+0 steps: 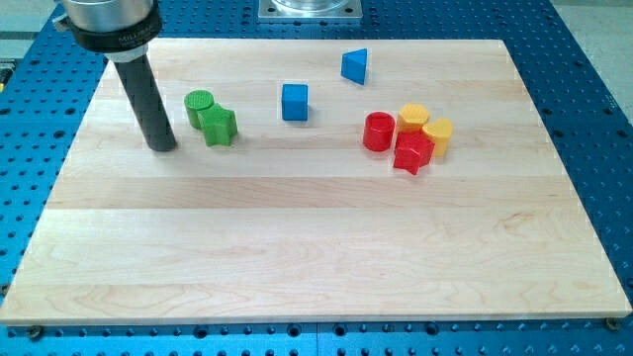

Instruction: Place the green star to the left of the blue cube

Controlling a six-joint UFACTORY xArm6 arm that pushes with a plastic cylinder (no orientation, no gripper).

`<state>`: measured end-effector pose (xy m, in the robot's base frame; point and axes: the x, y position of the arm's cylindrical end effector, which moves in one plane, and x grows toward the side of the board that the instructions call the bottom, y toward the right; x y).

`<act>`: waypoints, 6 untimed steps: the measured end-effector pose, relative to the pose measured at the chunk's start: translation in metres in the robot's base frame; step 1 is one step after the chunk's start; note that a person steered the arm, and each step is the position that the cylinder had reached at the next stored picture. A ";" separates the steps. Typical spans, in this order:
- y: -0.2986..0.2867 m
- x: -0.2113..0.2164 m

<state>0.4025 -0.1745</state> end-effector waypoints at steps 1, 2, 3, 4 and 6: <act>0.089 -0.006; 0.088 -0.024; 0.104 -0.030; 0.168 -0.039; 0.232 -0.093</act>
